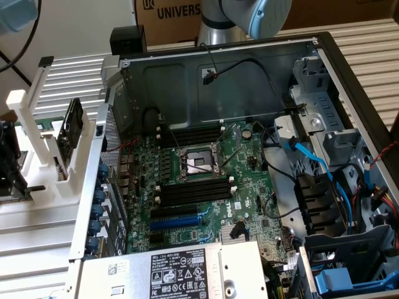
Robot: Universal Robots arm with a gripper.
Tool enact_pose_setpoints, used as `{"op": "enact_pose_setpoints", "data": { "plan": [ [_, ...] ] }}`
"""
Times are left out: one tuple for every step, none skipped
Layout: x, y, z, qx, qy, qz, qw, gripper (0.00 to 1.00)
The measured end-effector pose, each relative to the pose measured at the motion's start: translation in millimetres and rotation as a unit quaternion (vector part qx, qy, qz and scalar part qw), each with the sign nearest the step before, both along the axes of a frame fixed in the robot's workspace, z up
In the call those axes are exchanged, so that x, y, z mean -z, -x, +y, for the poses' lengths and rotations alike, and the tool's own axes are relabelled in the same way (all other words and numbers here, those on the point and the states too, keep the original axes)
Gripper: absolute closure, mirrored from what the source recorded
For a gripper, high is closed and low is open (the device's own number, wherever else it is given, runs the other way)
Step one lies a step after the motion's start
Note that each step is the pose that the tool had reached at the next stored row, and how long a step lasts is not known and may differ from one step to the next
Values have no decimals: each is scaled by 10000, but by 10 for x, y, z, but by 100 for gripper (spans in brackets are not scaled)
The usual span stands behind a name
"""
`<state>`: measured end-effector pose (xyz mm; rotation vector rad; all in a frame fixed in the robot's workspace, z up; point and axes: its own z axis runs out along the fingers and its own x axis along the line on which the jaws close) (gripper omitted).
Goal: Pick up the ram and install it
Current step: 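Pick up the ram and move it above insertion slot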
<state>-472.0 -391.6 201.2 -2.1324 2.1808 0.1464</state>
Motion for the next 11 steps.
{"op": "enact_pose_setpoints", "data": {
  "plan": [
    [5,-3,22,-29,42,29,10000,76],
    [4,-2,23,-34,66,39,10000,76],
    [4,-3,23,-43,81,40,9999,76],
    [4,-3,23,-64,85,39,9999,76],
    [4,-6,24,-70,85,38,9999,76],
    [3,-12,24,-74,85,38,9999,76],
    [4,-16,26,-78,85,38,9999,76],
    [6,-19,28,-83,84,37,9999,76],
    [7,-20,30,-87,84,36,9999,76],
    [6,-21,30,-88,85,38,9999,76],
    [6,-21,30,-88,85,38,9999,76]
  ]
}}
